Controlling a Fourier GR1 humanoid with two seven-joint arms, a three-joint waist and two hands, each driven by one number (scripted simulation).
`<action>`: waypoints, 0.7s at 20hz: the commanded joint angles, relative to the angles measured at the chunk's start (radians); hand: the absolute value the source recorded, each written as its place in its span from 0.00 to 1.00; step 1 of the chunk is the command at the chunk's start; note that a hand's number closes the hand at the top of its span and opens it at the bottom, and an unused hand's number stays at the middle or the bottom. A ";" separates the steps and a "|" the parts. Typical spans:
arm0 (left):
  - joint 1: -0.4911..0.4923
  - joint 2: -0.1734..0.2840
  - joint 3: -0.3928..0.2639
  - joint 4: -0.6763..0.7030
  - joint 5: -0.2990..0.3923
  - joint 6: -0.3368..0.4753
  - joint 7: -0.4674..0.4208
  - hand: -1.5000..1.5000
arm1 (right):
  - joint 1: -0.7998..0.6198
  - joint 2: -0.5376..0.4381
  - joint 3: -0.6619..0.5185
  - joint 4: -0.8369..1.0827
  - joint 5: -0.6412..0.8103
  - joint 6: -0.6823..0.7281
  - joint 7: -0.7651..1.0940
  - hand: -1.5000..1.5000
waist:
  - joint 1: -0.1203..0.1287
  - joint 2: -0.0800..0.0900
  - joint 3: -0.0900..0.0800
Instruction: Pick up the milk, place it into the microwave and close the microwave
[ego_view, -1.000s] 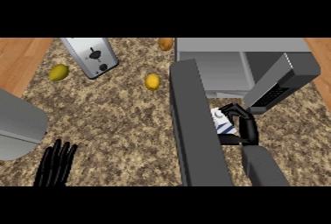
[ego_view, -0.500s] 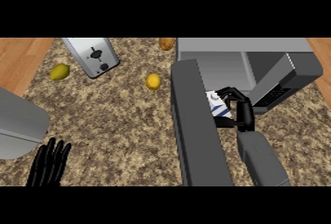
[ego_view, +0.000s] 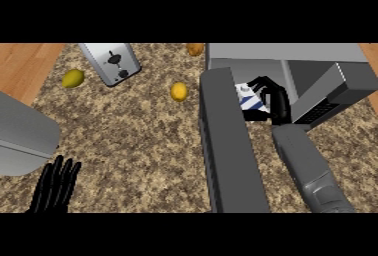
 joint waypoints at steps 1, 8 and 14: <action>-0.054 -0.014 0.006 0.072 -0.006 -0.013 -0.012 0.00 | -0.111 -0.060 -0.007 0.118 0.039 -0.054 0.035 1.00 | 0.011 0.008 0.000; -0.061 -0.005 -0.011 0.015 -0.028 0.002 0.038 0.00 | -0.168 -0.117 -0.005 0.226 0.085 -0.168 0.058 1.00 | 0.046 0.023 0.003; -0.095 0.023 0.010 0.037 -0.087 0.036 0.062 0.00 | -0.200 -0.132 -0.022 0.248 0.093 -0.341 0.093 1.00 | 0.067 0.037 0.004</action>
